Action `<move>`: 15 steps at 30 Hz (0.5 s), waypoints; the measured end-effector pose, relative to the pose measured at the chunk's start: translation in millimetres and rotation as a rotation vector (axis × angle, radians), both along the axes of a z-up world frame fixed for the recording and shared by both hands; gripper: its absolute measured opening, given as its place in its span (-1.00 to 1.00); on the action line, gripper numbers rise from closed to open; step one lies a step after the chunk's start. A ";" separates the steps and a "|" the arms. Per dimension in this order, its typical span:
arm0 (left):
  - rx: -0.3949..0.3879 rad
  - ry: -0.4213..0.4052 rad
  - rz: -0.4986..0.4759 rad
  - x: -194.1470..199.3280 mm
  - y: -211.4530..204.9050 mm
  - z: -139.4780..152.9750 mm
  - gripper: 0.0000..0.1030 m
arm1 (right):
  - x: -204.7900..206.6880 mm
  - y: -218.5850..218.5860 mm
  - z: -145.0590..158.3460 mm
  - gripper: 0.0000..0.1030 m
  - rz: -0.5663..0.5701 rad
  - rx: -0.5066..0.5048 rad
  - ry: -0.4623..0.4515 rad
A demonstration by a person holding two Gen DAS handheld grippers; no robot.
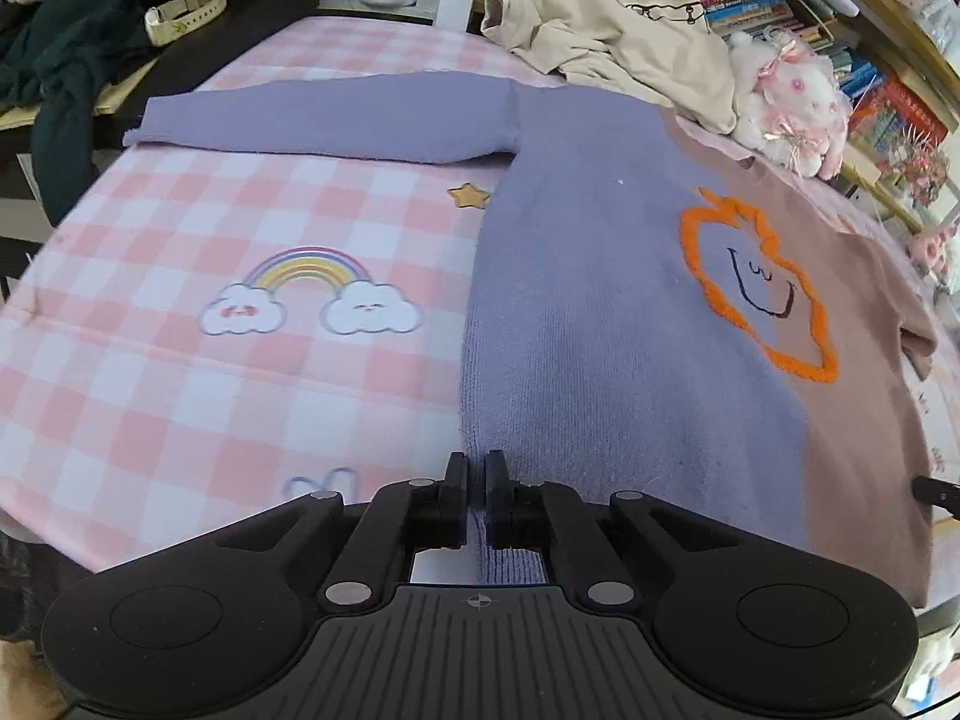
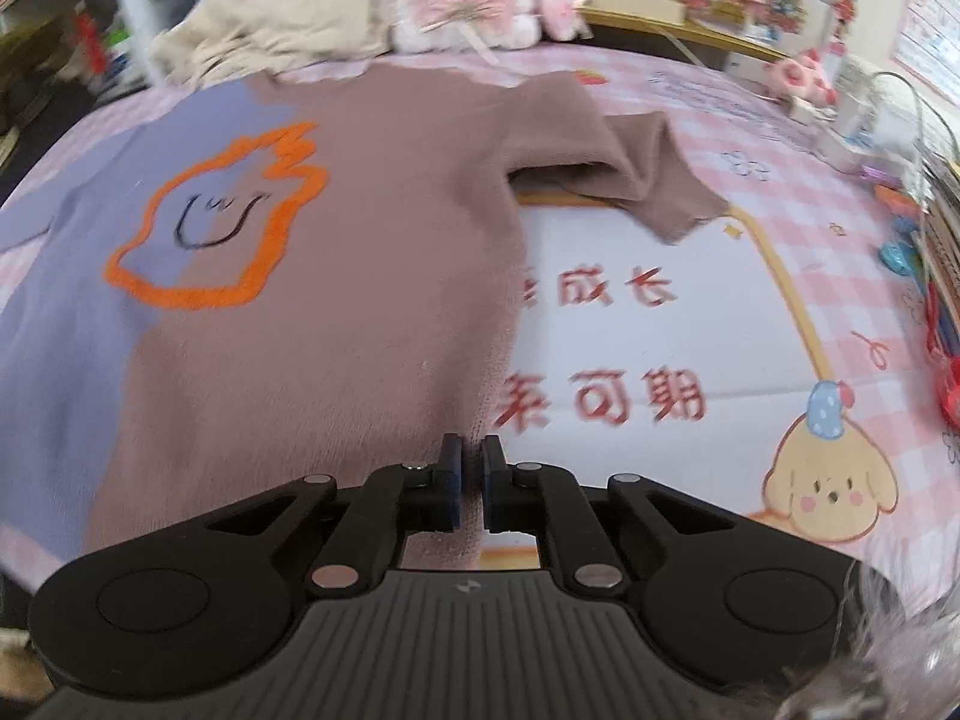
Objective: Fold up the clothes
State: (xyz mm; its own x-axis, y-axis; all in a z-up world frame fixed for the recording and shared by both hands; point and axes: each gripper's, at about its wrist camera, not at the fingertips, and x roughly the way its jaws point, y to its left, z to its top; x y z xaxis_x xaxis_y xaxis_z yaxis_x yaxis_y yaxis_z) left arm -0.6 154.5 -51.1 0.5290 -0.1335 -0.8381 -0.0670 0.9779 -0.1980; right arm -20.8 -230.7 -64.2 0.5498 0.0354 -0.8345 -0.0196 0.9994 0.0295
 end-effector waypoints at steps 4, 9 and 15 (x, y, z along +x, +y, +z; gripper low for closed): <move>0.010 0.010 -0.041 7.2 -5.3 -0.4 -0.92 | 3.9 -10.4 -1.2 -0.87 -0.102 0.062 -0.010; 0.039 0.012 -0.100 8.6 -24.1 0.3 -0.92 | 5.6 -18.3 -1.6 -0.87 -0.140 0.078 -0.010; 0.082 -0.041 -0.142 5.8 -30.6 11.1 -0.54 | 4.1 -35.8 4.0 -0.81 -0.137 0.181 0.001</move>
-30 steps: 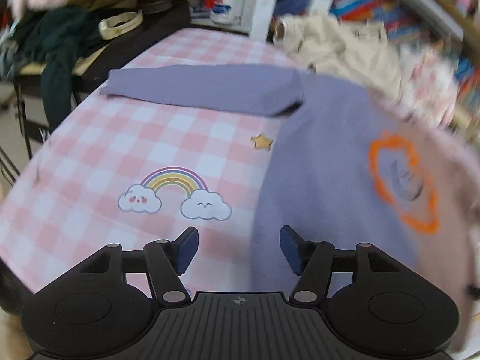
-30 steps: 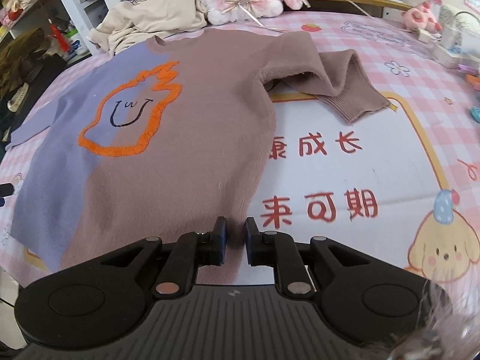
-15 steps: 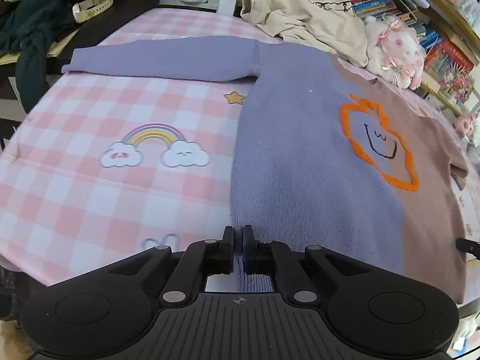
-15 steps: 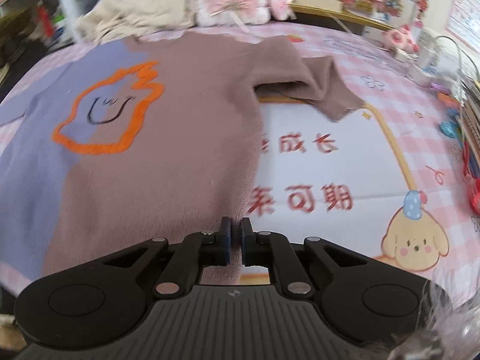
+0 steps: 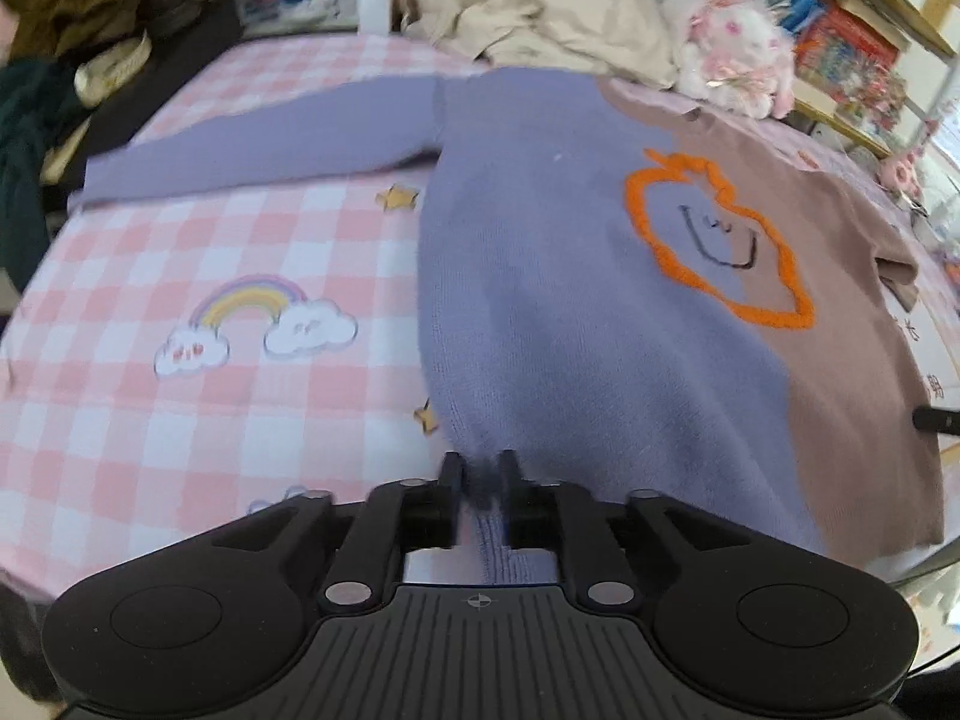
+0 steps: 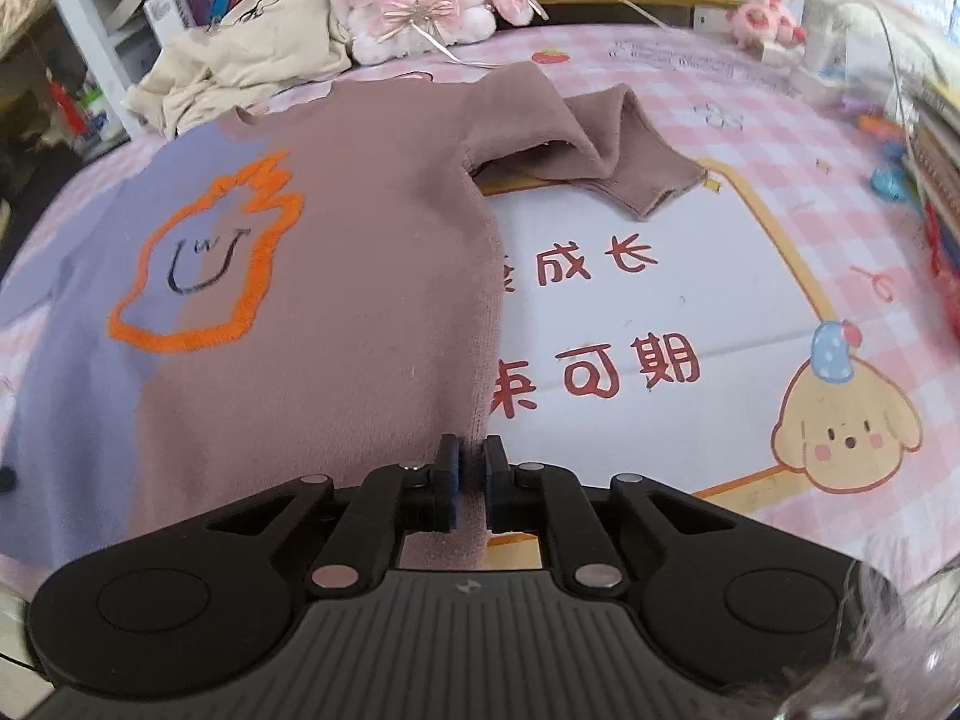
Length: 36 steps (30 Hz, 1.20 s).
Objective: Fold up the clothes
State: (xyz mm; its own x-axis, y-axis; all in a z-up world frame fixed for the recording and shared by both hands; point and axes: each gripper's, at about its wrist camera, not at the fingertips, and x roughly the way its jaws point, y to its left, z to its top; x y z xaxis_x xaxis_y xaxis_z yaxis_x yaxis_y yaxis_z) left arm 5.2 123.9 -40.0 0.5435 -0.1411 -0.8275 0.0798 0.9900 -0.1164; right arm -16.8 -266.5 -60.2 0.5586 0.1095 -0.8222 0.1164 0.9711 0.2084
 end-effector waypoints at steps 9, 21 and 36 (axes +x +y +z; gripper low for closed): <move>-0.130 -0.197 0.078 8.2 -26.3 26.5 0.71 | 46.0 -72.0 32.3 -0.26 -0.158 0.156 -0.096; -0.032 -0.124 0.184 -6.2 -59.8 -6.1 0.71 | 167.2 -144.3 9.8 -0.36 -0.303 0.418 0.021; -0.034 -0.065 0.275 -3.8 -57.5 -10.0 0.71 | 128.6 -147.3 61.7 -0.82 -0.344 0.131 -0.377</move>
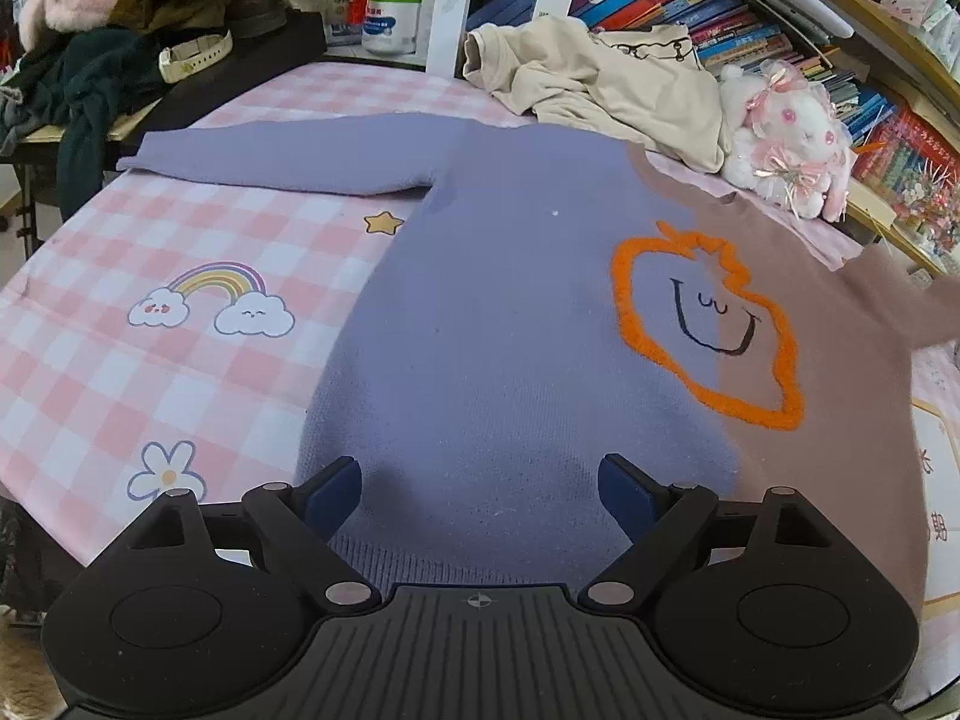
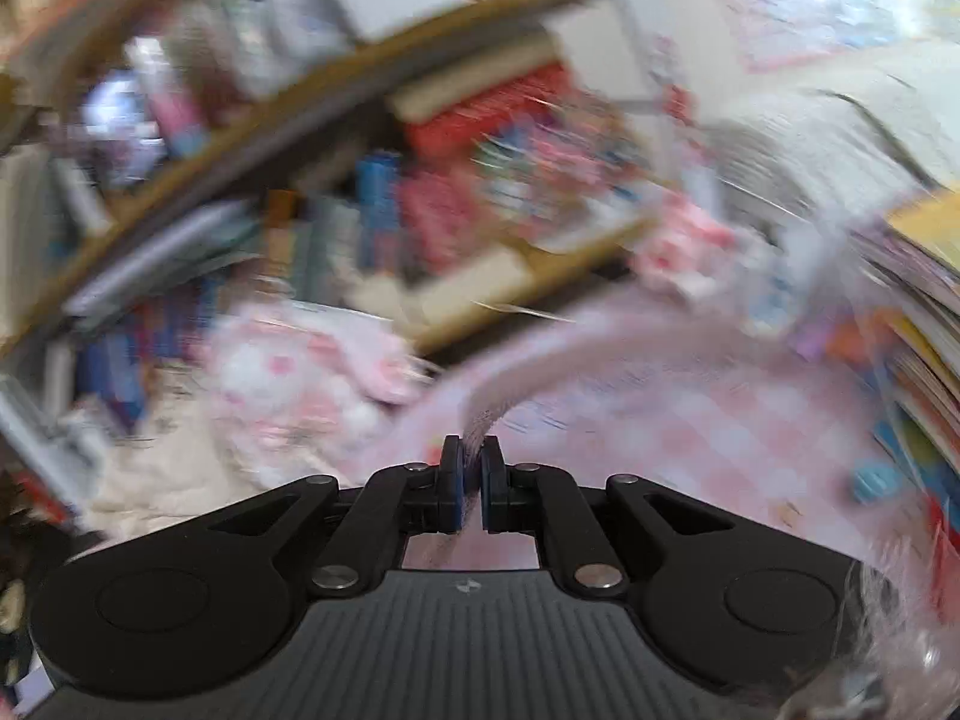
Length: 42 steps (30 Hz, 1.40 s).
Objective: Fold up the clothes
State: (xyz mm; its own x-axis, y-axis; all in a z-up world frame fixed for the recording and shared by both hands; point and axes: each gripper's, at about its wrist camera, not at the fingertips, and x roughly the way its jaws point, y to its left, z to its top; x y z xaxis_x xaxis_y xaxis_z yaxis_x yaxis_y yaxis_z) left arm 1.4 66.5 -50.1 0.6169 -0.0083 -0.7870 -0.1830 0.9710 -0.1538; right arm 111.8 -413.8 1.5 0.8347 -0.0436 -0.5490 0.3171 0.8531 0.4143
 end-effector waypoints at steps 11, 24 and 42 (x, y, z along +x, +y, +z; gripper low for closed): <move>0.120 -0.011 -0.034 6.6 19.7 12.3 0.71 | -28.2 5.4 -63.8 -0.58 0.195 0.039 0.333; 0.026 0.018 0.029 54.1 64.9 0.9 -0.06 | -81.6 151.0 -72.5 -0.60 0.611 -0.311 0.362; -0.026 0.027 -0.112 84.2 59.7 -4.2 -0.90 | -60.0 143.3 -74.0 -0.80 0.460 -0.360 0.350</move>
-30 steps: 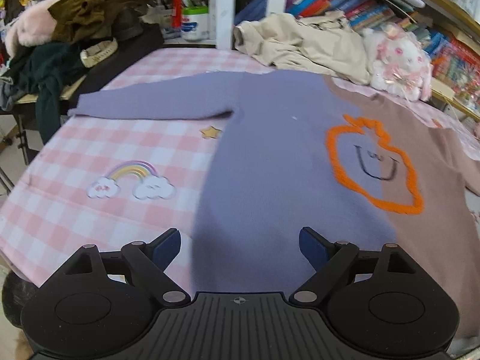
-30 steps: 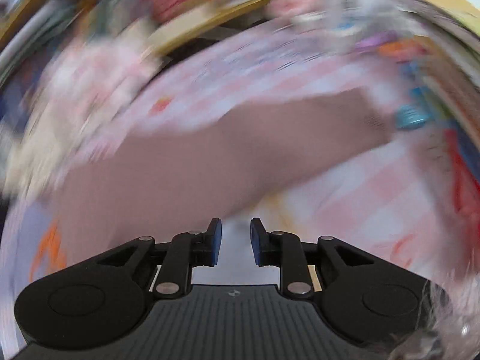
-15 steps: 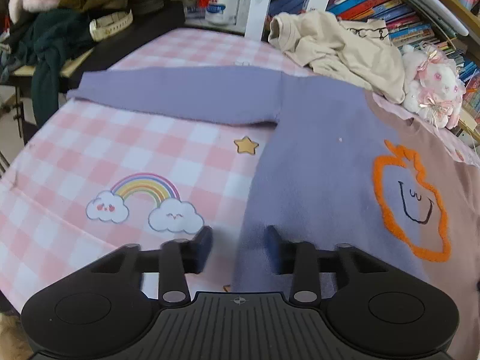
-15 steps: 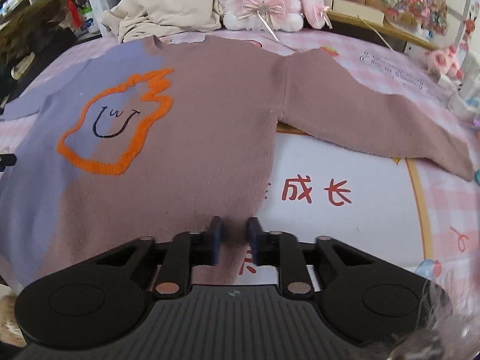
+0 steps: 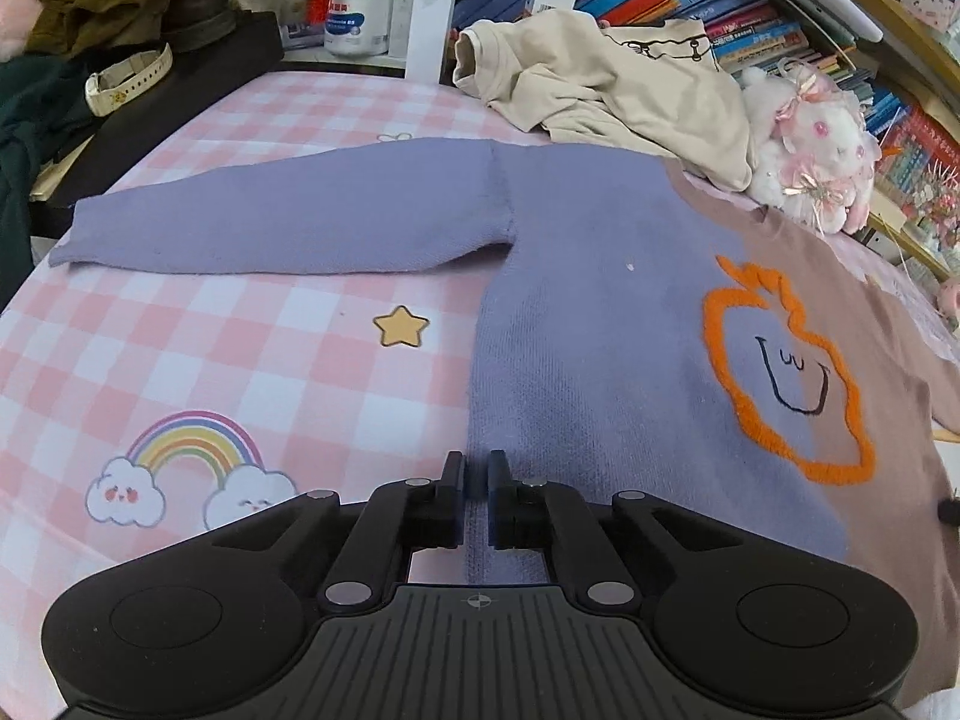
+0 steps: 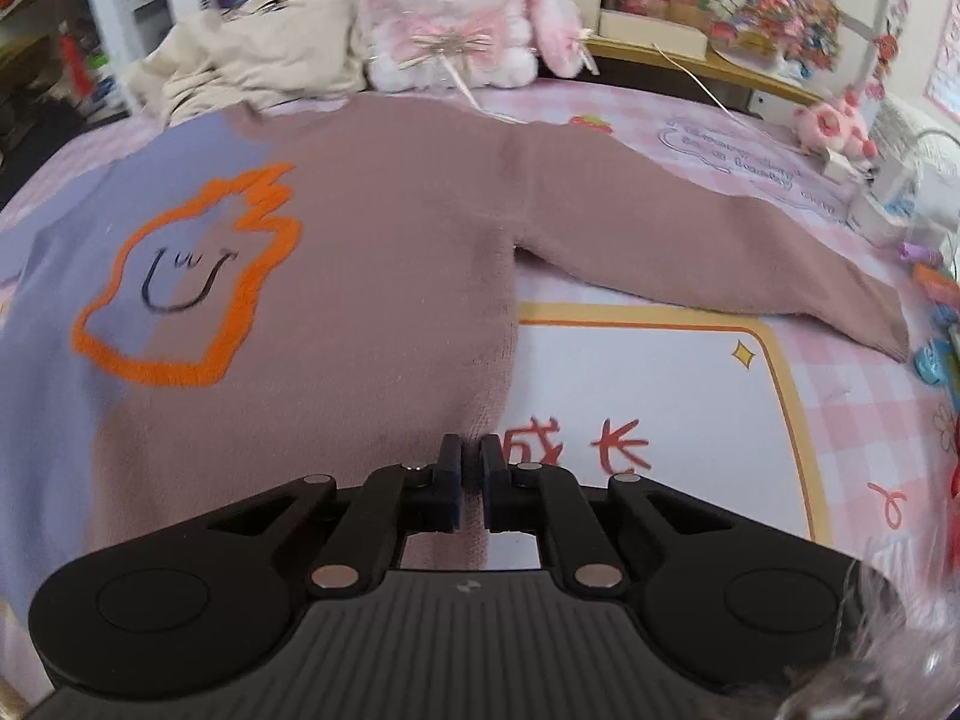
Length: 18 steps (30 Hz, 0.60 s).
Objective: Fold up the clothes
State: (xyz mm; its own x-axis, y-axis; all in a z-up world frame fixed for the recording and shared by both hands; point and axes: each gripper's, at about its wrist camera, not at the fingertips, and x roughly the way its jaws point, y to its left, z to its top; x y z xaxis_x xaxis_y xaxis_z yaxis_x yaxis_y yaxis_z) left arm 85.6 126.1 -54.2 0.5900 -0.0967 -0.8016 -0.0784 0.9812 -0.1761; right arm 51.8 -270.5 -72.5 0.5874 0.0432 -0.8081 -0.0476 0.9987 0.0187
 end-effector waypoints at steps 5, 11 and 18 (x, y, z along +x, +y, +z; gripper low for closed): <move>-0.042 0.020 -0.061 -19.1 5.5 4.5 -0.76 | -31.5 -17.3 4.9 -0.73 -0.091 0.099 0.027; -0.133 0.035 -0.024 -46.6 4.6 -0.2 -0.75 | -65.9 -8.4 4.9 -0.72 -0.079 0.093 0.039; -0.082 0.015 0.003 -54.8 -0.7 -0.2 -0.91 | -76.8 12.9 5.5 -0.84 -0.034 0.042 0.046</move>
